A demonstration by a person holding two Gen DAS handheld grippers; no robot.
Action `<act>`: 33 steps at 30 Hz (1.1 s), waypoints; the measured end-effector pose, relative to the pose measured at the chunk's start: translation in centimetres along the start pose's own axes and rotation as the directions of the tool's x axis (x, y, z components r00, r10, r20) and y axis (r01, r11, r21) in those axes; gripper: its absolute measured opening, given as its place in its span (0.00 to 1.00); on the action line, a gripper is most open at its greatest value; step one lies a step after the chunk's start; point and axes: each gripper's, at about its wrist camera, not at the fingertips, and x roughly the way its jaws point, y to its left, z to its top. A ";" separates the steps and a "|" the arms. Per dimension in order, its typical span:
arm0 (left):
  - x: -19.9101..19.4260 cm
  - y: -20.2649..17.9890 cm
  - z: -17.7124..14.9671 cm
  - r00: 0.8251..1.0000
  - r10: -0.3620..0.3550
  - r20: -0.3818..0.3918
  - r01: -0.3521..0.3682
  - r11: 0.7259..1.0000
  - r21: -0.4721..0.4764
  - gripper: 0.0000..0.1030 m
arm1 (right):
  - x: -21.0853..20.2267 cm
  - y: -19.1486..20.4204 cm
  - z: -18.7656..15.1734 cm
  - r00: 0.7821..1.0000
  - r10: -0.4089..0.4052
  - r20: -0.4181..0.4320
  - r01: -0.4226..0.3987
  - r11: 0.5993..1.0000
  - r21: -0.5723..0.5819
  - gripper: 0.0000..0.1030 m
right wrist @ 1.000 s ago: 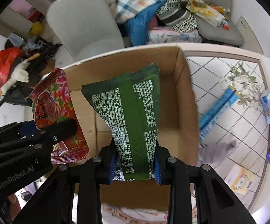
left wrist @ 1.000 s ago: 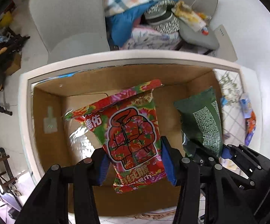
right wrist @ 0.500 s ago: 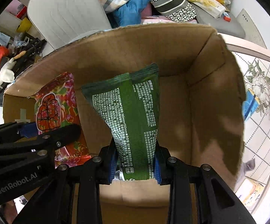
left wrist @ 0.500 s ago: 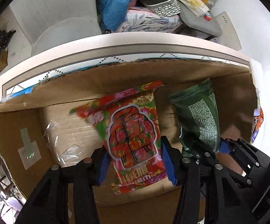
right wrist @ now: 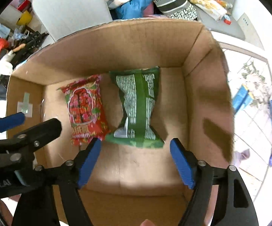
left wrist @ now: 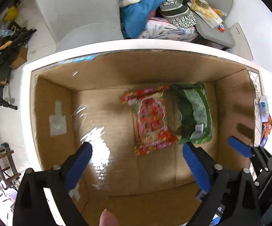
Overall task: Organize soft objects
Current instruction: 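Carry both bags over the cardboard box and open both grippers to drop them, then grasp the yellow Vinda tissue pack with the left gripper while the right grasps the blue toothpaste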
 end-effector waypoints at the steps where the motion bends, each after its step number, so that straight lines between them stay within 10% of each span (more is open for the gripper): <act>1: -0.3 0.2 -0.4 1.000 -0.001 0.010 0.002 1.000 -0.005 0.97 | -0.4 0.0 -0.4 1.000 -0.003 0.002 0.003 1.000 -0.004 0.85; 5: -2.2 0.7 -2.9 0.998 0.012 0.059 -0.011 1.000 -0.022 0.97 | -2.5 0.0 -2.6 1.000 0.011 0.024 -0.011 1.000 -0.014 0.99; 18: -10.1 -0.1 -10.7 0.974 0.034 0.225 -0.031 0.999 -0.013 0.97 | -11.8 0.2 -9.1 0.980 -0.042 0.194 0.054 0.997 -0.059 0.99; 33: -16.9 -5.7 -16.4 0.952 0.059 0.300 -0.060 0.998 -0.006 0.97 | -19.4 -4.2 -16.3 0.964 0.133 0.230 -0.119 0.990 -0.076 0.99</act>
